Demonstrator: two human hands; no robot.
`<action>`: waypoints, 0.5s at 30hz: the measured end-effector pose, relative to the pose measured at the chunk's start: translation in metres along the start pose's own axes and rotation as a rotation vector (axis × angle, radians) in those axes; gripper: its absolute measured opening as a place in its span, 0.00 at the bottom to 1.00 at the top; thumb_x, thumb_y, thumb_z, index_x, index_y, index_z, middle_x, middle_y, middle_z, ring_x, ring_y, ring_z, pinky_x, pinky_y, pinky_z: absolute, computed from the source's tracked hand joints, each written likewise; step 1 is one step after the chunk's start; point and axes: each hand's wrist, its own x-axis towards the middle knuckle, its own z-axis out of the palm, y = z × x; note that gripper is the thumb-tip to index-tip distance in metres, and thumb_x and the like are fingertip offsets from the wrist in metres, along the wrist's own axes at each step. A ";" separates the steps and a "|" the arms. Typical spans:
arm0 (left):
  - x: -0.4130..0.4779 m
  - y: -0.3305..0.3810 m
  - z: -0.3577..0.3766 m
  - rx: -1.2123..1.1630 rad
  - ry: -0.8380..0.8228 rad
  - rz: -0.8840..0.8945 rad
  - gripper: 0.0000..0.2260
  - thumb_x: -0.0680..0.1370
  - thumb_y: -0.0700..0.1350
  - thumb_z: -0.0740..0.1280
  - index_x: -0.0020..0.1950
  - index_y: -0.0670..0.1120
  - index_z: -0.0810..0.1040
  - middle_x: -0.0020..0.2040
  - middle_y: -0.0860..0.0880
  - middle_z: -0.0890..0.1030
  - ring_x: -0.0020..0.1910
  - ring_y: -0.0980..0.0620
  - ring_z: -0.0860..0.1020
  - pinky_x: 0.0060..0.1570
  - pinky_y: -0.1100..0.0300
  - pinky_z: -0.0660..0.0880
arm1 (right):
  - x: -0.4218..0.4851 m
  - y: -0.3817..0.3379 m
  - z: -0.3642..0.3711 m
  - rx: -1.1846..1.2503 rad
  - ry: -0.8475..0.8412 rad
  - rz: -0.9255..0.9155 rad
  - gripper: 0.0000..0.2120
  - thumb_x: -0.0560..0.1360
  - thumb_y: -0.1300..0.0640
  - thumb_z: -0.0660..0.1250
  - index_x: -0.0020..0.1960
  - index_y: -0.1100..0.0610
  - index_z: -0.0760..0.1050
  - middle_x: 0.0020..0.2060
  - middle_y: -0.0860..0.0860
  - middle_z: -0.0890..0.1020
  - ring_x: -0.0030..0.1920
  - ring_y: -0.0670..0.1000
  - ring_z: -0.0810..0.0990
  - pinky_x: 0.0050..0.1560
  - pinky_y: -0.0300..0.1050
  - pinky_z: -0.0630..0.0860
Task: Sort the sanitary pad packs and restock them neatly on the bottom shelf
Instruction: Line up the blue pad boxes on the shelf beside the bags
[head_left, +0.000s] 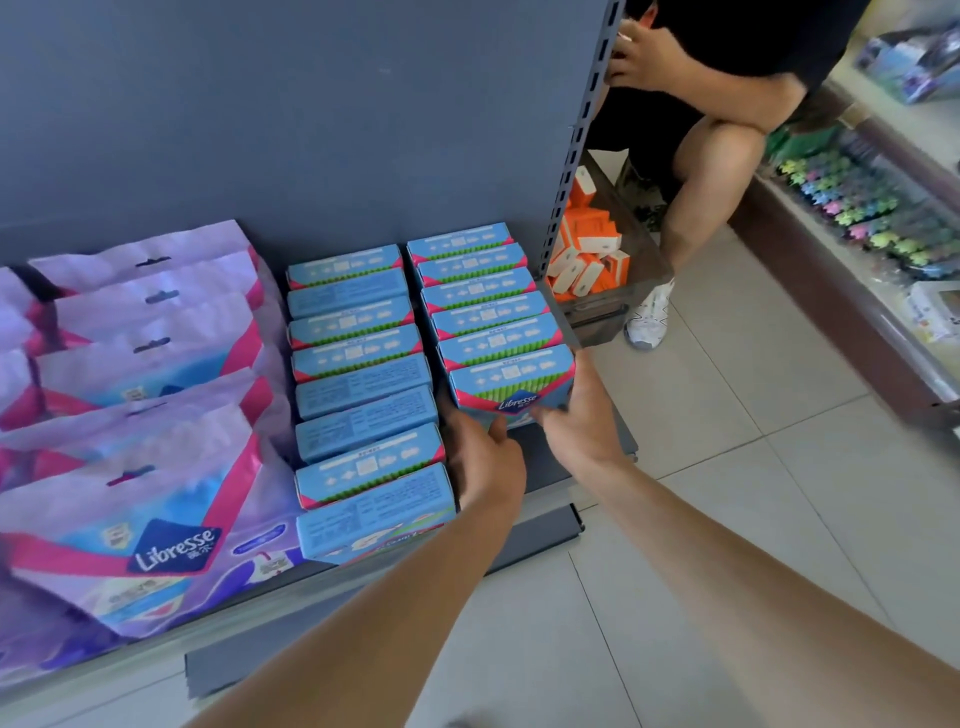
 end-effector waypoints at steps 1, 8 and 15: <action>0.000 0.003 -0.001 -0.025 -0.013 -0.013 0.30 0.79 0.41 0.61 0.76 0.50 0.49 0.75 0.47 0.60 0.75 0.47 0.60 0.72 0.46 0.60 | 0.001 0.000 0.001 -0.005 0.000 -0.002 0.21 0.71 0.66 0.72 0.60 0.57 0.67 0.53 0.49 0.78 0.55 0.46 0.77 0.38 0.26 0.70; 0.000 0.010 0.005 -0.030 0.011 -0.106 0.25 0.81 0.42 0.60 0.75 0.41 0.54 0.74 0.43 0.62 0.74 0.45 0.60 0.71 0.51 0.59 | 0.003 -0.004 -0.002 -0.047 -0.008 -0.022 0.22 0.72 0.64 0.71 0.63 0.58 0.67 0.56 0.50 0.78 0.54 0.43 0.74 0.39 0.26 0.70; -0.007 0.024 0.019 -0.045 0.023 -0.315 0.26 0.79 0.46 0.64 0.70 0.34 0.58 0.70 0.36 0.66 0.68 0.38 0.68 0.63 0.50 0.68 | -0.002 -0.004 -0.012 -0.133 -0.060 -0.021 0.22 0.70 0.67 0.72 0.54 0.55 0.62 0.53 0.52 0.77 0.57 0.50 0.75 0.35 0.25 0.66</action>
